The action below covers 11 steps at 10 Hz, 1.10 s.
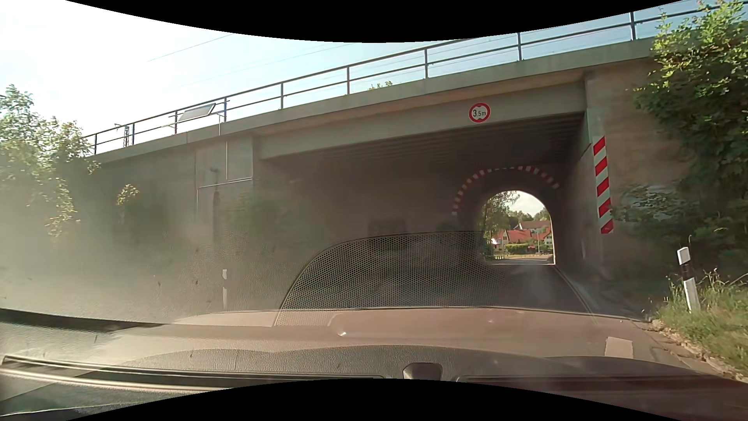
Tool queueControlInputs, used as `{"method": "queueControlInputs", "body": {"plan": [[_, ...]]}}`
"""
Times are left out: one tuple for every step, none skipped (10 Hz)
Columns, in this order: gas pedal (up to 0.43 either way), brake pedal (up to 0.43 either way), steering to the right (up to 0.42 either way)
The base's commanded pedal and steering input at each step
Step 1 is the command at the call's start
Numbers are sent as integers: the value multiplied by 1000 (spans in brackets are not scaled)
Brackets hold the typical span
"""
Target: Follow the waypoints while adhering to traffic rules and regulations
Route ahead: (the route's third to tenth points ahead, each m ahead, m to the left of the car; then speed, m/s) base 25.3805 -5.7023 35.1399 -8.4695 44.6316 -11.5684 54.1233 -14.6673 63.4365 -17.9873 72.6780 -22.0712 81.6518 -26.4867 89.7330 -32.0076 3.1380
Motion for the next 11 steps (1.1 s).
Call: {"method": "queueControlInputs", "body": {"plan": [[220, 12, 225], [220, 12, 224], [240, 6, 224], [248, 6, 220], [280, 6, 216], [280, 6, 214], [280, 6, 206], [280, 6, 197], [280, 6, 190], [280, 6, 184], [280, 6, 174]]}}
